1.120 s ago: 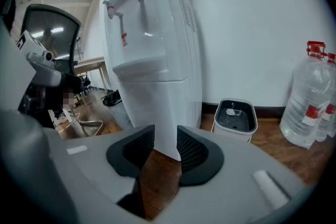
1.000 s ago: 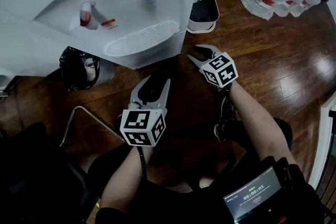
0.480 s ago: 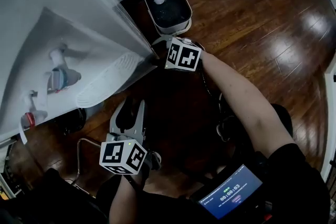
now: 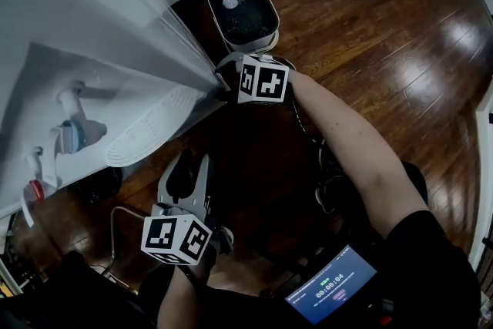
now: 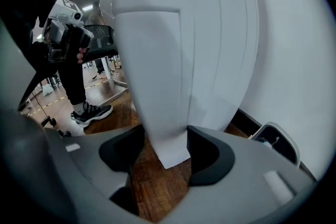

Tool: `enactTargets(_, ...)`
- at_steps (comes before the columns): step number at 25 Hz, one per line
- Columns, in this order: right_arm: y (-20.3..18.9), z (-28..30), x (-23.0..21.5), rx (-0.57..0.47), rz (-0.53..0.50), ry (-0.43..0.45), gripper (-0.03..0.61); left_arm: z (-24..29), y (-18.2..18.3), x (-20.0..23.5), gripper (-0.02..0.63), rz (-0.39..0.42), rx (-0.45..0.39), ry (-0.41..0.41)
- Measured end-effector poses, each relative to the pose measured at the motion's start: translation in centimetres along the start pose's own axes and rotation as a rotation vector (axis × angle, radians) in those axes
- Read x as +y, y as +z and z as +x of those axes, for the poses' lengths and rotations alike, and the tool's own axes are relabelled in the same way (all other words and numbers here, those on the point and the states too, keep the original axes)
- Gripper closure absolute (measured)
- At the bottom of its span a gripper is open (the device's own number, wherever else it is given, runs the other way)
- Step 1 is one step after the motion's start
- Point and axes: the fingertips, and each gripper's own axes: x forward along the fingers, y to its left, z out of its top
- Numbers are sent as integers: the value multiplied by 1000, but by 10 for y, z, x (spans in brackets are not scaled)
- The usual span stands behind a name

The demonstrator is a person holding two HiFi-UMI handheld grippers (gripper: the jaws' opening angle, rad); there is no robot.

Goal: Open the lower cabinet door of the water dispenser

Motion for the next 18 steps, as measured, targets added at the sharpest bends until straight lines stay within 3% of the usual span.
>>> enactTargets(5,1,-1,-2,63,-79,-2,321,-4,3,-3,436,-10,3,-3)
enactTargets(18,-1,-2,3,23,32,-28,367,-14,9,-4,436,-17,-18,-16)
